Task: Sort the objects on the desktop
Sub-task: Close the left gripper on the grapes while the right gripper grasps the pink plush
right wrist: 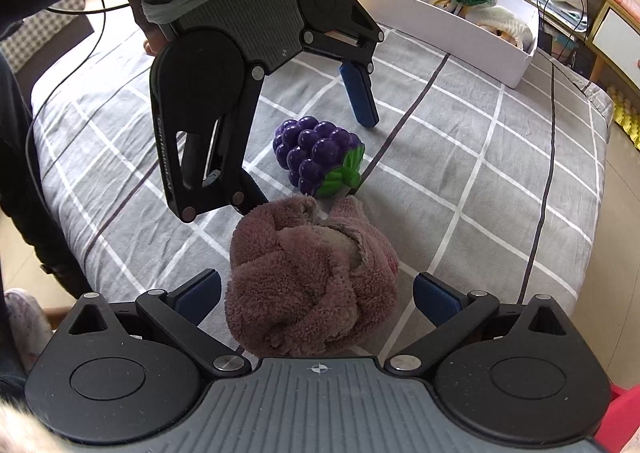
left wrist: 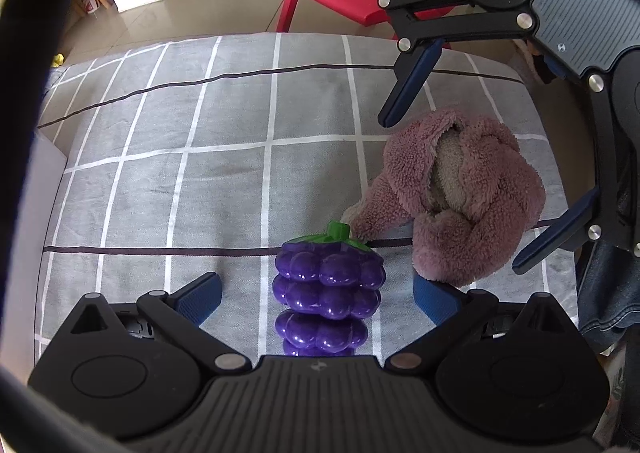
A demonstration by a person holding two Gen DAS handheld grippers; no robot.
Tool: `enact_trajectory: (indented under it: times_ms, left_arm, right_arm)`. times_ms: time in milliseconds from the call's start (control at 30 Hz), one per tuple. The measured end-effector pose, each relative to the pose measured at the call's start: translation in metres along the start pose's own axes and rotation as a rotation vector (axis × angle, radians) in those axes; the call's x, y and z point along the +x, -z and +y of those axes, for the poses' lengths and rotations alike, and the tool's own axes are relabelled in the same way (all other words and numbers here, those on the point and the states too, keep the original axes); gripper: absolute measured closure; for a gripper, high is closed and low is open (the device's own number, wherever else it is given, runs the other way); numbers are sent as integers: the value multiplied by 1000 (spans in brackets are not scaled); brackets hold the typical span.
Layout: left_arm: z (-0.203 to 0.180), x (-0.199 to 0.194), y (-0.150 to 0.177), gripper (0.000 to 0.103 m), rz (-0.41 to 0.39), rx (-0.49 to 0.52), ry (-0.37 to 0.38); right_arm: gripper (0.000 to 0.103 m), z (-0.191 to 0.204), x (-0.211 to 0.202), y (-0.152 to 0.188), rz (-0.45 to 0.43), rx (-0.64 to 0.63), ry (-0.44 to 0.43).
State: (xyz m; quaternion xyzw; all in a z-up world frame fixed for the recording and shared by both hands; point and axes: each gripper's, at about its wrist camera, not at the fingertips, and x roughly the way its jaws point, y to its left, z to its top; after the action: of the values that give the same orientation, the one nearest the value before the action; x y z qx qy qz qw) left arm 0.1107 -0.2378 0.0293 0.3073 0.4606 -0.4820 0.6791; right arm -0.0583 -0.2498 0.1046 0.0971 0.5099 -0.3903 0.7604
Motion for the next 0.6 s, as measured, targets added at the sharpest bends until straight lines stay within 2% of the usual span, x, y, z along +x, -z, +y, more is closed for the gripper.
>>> enact_trajectory:
  times_ms: [300, 533, 600]
  left_arm:
    - [2, -4, 0, 7, 2, 0, 16]
    - [8, -7, -1, 26, -11, -6, 13]
    - [10, -9, -2, 34, -20, -12, 7]
  right_arm:
    - [1, 3, 7, -1, 25, -9, -19]
    - [5, 0, 5, -4, 23, 8, -34]
    - [12, -1, 5, -4, 24, 12, -22]
